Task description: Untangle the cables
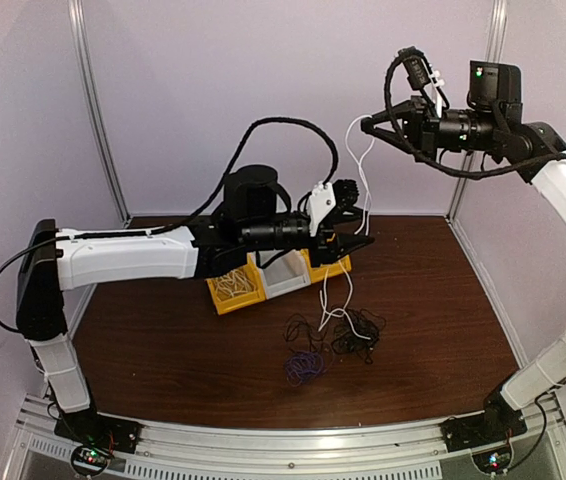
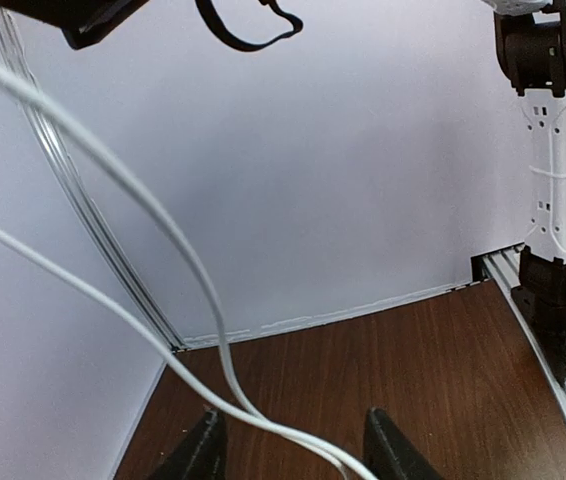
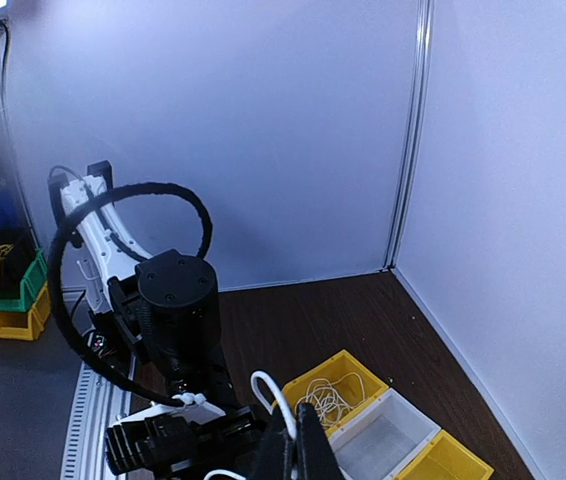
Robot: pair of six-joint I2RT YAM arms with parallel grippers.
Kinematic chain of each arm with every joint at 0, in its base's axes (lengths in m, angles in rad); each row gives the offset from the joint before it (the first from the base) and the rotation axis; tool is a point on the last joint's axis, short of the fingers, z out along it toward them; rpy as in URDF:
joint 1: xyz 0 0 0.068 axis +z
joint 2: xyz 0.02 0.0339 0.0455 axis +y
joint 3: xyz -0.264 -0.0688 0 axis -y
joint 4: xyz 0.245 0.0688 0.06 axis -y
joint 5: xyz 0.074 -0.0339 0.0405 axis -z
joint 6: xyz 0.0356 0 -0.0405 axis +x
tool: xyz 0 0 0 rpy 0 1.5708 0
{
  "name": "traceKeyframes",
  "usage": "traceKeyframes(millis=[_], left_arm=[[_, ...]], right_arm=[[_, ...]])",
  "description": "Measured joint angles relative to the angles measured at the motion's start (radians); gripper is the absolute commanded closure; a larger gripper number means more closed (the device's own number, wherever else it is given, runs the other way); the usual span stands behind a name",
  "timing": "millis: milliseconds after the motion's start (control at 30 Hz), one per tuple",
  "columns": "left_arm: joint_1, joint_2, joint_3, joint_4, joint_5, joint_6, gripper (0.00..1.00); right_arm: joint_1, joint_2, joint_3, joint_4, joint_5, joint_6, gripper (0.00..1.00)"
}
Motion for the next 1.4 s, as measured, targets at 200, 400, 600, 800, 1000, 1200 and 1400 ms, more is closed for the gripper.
traceKeyframes(millis=[200,400,600,800,1000,1200,1400], left_arm=[[0.020,0.048,0.006,0.000,0.023,-0.031,0.96],[0.043,0.053,-0.016,0.045,0.006,-0.074,1.00],[0.129,-0.014,-0.126,0.050,-0.019,-0.143,1.00],[0.287,-0.124,-0.130,-0.043,-0.065,-0.194,1.00],[0.348,-0.178,-0.071,-0.154,-0.134,-0.191,1.00],[0.405,-0.182,-0.070,-0.223,-0.161,-0.169,1.00],[0.462,-0.182,-0.070,-0.273,-0.185,-0.139,1.00]], right_arm=[[0.002,-0.002,-0.001,-0.002,-0.003,-0.005,1.00],[0.002,-0.010,-0.001,-0.002,-0.002,-0.006,1.00],[-0.027,-0.045,-0.084,0.032,0.058,-0.013,0.70],[-0.095,-0.053,-0.269,0.075,0.065,-0.021,0.43],[-0.132,-0.085,-0.473,0.099,0.053,-0.046,0.43],[-0.183,-0.122,-0.649,0.148,0.043,-0.067,0.42],[-0.223,-0.124,-0.756,0.193,0.042,-0.075,0.43]])
